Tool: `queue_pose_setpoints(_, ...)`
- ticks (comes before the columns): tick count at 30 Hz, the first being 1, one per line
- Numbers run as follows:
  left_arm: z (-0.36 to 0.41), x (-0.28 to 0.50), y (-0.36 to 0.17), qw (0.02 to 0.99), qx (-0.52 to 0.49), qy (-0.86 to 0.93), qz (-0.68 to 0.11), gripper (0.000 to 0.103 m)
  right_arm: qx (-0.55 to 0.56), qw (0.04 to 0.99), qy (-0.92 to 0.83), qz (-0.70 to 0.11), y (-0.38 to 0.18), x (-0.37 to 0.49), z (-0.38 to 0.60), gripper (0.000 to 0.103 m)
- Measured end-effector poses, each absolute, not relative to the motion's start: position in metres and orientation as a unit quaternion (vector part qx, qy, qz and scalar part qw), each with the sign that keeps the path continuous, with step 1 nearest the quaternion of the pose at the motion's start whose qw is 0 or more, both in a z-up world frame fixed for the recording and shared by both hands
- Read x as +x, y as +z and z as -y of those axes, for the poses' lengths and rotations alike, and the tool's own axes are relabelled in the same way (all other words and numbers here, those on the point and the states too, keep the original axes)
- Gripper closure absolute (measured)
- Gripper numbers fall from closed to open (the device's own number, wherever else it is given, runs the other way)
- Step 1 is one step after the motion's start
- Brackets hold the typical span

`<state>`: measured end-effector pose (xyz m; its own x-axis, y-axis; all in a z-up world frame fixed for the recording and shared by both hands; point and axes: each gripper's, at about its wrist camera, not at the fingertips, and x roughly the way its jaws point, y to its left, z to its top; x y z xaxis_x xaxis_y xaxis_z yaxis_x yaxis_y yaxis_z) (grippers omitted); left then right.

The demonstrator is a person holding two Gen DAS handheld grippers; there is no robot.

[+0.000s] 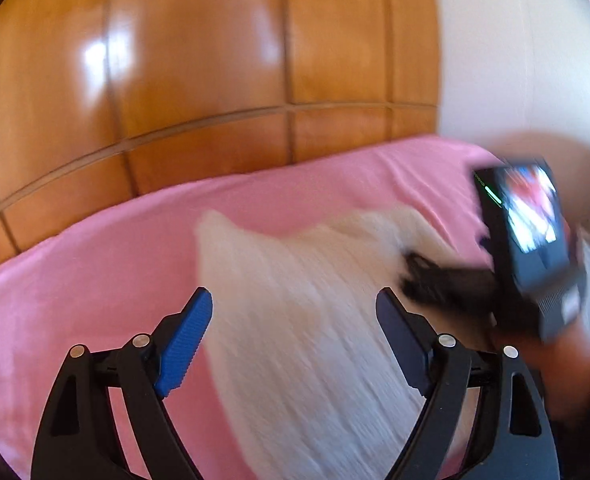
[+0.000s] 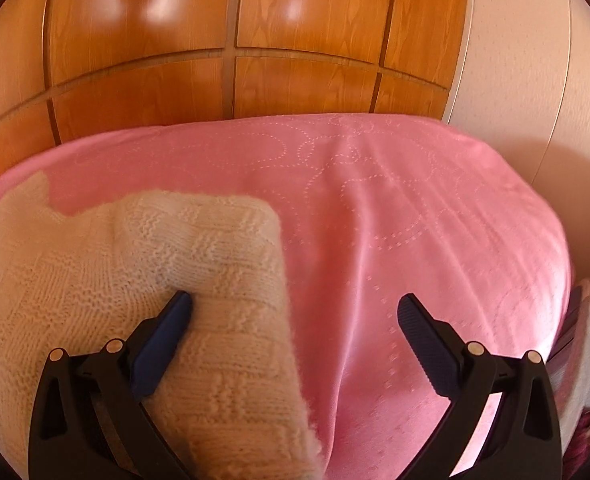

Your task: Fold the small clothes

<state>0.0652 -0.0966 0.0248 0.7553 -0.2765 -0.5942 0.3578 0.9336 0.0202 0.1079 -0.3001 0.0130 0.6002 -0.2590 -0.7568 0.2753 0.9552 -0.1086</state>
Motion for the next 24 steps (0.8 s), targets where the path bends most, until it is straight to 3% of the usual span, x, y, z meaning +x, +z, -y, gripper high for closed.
queue_pose_setpoints(7,0.1,0.129,-0.012,0.906,0.077,-0.108,-0.401,0.018,0.034,0.897,-0.143,-0.418,0.011,0.106,0.303,0.002)
queue_pose_setpoints(12,0.084,0.155,-0.037,0.885,0.006,-0.127,-0.447,0.018,0.05,0.895,-0.134,-0.423,0.009,0.108,0.305,0.002)
queue_pose_setpoints(24,0.073,0.126,-0.031,0.902,-0.016,-0.125,-0.413,0.017,0.033,0.898,-0.136,-0.417,0.005,0.115,0.298,0.002)
